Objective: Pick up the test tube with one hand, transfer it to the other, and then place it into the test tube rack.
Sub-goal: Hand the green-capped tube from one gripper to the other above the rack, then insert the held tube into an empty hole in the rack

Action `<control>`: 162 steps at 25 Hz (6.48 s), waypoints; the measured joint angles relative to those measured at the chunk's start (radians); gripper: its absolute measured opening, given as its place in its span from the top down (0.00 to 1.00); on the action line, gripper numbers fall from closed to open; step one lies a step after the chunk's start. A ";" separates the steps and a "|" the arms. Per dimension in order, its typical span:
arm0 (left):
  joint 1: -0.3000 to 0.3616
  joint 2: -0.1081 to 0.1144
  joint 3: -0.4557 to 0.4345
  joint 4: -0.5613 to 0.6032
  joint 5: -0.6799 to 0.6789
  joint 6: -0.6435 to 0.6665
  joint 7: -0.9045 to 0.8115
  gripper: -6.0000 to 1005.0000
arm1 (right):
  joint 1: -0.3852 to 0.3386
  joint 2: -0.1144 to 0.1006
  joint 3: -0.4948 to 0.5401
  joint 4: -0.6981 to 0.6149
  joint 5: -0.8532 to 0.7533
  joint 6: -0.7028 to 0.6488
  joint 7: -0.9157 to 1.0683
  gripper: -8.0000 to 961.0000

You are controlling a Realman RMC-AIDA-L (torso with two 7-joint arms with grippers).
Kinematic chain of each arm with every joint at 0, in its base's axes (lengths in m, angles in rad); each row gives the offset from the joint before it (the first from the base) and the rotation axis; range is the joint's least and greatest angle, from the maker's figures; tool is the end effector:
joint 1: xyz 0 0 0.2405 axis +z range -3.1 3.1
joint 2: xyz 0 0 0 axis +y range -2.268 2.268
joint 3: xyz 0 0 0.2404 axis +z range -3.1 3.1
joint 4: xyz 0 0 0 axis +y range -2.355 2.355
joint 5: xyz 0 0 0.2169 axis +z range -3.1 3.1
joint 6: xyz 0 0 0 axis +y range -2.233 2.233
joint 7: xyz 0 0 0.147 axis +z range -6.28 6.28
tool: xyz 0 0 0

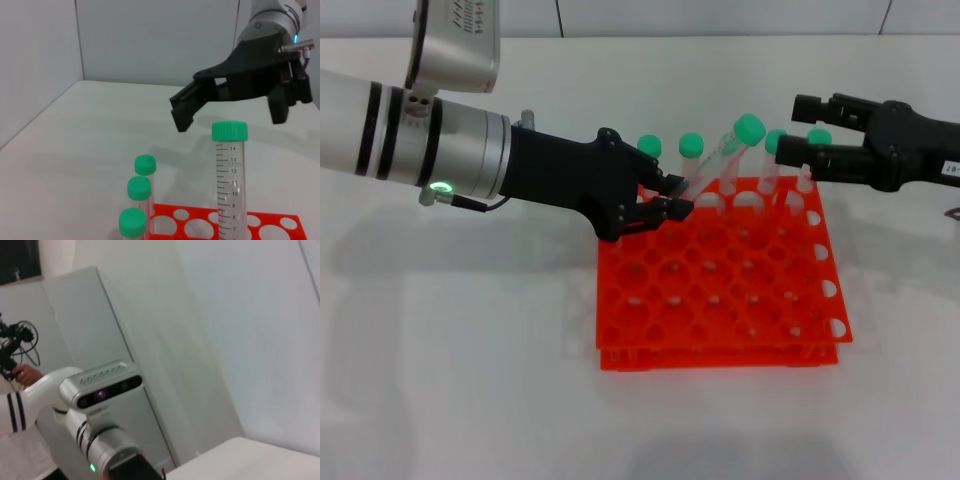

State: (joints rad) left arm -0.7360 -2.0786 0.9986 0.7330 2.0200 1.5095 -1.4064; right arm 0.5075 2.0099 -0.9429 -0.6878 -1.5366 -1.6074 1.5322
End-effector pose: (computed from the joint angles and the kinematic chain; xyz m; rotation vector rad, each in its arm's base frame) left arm -0.1656 0.3643 -0.0267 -3.0328 -0.1336 -0.4370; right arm 0.2067 0.3416 0.0361 -2.6683 0.6336 1.0979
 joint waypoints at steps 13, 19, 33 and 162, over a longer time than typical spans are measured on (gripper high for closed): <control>-0.012 -0.001 0.000 -0.001 -0.020 -0.039 -0.006 0.72 | 0.054 0.014 -0.015 0.250 0.150 0.005 -0.201 0.10; -0.031 -0.002 0.006 -0.021 -0.031 -0.061 -0.005 0.71 | 0.087 0.018 -0.016 0.341 0.198 0.024 -0.285 0.10; -0.065 -0.001 0.009 -0.063 -0.032 -0.081 0.001 0.70 | 0.107 0.018 -0.017 0.454 0.291 0.038 -0.411 0.20; 0.697 -0.005 -0.208 0.276 -0.282 0.130 -0.005 0.15 | 0.315 0.001 -0.173 0.001 -0.123 0.166 0.059 0.71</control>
State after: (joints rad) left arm -0.0394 -2.0833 0.7911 1.0093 1.7380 1.6391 -1.4119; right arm 0.8225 2.0105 -1.1157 -0.6865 -1.6599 -1.4415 1.5914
